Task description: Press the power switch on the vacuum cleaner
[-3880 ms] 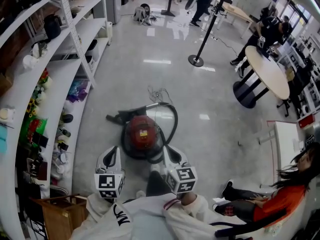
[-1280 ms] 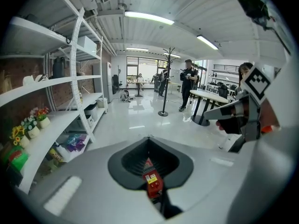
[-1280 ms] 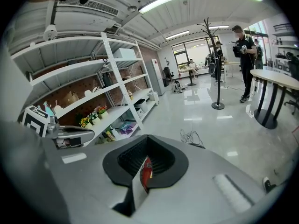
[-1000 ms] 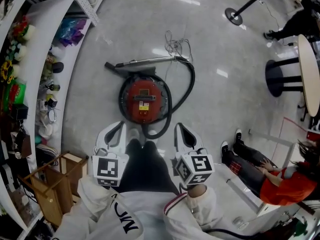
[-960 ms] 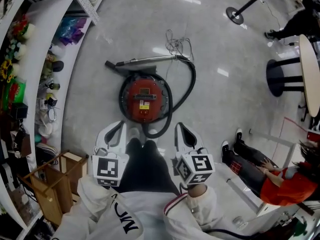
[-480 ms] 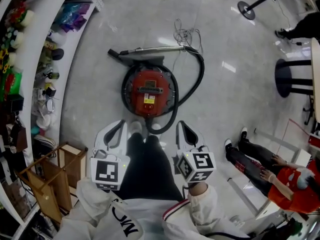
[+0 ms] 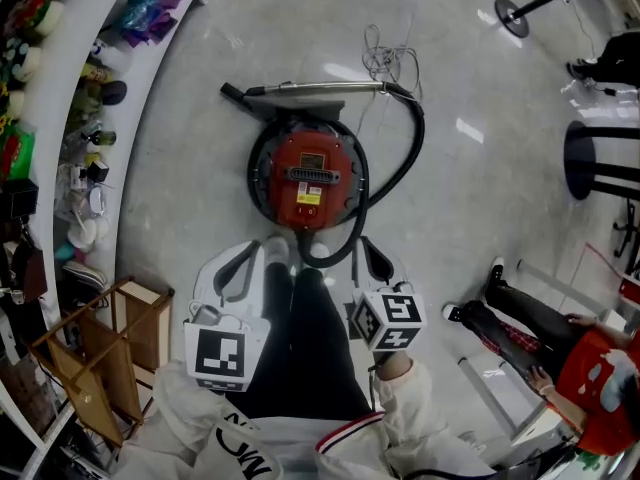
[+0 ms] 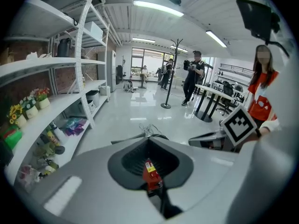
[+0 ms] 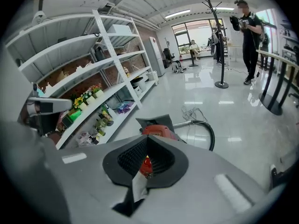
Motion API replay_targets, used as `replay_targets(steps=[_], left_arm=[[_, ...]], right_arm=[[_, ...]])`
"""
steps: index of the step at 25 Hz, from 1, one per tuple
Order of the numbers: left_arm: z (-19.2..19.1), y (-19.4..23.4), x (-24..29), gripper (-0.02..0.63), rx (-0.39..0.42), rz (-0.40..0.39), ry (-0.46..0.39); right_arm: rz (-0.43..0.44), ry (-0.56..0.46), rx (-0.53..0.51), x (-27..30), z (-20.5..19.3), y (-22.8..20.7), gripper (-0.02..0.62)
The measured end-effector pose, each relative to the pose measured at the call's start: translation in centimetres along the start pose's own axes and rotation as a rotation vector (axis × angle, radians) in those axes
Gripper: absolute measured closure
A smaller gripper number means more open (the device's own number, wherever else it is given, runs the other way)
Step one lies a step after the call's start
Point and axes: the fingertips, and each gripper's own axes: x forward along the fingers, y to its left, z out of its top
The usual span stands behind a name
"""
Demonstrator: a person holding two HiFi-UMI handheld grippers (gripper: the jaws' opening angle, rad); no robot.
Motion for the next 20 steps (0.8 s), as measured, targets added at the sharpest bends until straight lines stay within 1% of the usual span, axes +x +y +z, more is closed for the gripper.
replay_targets(steps=[4, 13, 20], left_arm=[[-1.4, 0.2, 0.7, 0.606, -0.009, -0.005, 0.023], [-2.8, 0.4, 1.9, 0.606, -0.041, -0.015, 0.027], [-3.5, 0.3, 2.7, 0.606, -0.032, -0.033, 0.054]], right_arm=[[0.001, 0.024, -0.010, 2.3, -1.6, -0.3, 0.595], [-0.006, 0.068, -0.021, 5.1, -3.8, -0.6, 0.595], [0.000, 0.110, -0.030, 6.8, -5.4, -0.7, 0.595]])
